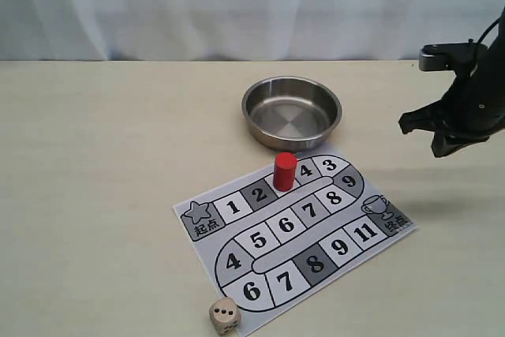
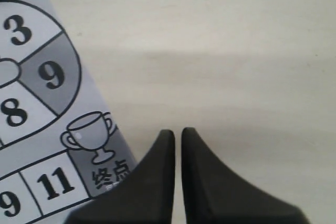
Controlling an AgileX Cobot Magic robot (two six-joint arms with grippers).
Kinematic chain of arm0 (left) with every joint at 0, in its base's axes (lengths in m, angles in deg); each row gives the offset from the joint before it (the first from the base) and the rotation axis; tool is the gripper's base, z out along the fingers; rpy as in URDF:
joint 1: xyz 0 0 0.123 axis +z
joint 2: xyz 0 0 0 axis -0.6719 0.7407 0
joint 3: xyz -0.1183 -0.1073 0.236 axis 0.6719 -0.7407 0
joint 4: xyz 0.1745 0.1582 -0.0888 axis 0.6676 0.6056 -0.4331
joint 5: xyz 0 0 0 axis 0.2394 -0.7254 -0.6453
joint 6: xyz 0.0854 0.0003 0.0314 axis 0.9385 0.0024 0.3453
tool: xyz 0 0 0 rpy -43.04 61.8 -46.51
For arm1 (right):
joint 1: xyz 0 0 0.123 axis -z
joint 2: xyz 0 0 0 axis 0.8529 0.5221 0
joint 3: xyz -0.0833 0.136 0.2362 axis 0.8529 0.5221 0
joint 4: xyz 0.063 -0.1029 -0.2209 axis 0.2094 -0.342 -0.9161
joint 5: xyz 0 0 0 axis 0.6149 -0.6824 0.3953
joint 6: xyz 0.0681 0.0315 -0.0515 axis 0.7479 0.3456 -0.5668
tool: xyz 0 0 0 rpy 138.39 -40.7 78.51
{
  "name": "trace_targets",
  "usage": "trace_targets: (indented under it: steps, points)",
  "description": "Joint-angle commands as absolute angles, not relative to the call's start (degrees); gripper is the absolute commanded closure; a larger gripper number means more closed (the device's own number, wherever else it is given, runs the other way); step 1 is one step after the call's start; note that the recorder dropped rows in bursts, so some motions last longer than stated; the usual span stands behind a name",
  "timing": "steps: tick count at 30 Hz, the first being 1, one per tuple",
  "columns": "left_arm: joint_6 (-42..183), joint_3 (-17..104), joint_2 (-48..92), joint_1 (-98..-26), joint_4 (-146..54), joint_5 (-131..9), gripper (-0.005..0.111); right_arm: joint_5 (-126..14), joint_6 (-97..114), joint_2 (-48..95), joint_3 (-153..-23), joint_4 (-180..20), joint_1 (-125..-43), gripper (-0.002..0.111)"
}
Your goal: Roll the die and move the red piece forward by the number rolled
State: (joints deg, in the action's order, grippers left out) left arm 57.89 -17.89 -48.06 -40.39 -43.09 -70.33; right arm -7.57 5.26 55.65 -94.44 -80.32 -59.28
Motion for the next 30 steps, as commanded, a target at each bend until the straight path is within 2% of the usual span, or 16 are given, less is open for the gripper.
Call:
trace_targets:
  steps: [1,7,12,17,30]
  points:
    - [57.8,-17.5,-48.1,-40.9,-43.2,-69.6,0.107,-8.1,0.7,54.8,-94.2,-76.6,-59.0,0.104]
    - [57.8,-17.5,-48.1,-40.9,-43.2,-69.6,0.107,-6.7,0.7,49.0,-93.9,-76.2,-59.0,0.104]
    - [57.8,-17.5,-48.1,-40.9,-43.2,-69.6,0.107,-5.7,-0.4,32.6,-87.8,-76.1,-59.0,0.104]
    - [57.8,-17.5,-48.1,-40.9,-43.2,-69.6,0.107,-6.6,-0.5,9.1,-83.4,-75.3,-59.0,0.104]
    - [57.8,-17.5,-48.1,-40.9,-43.2,-69.6,0.107,0.5,-0.5,-32.7,-83.3,-74.4,-61.4,0.104]
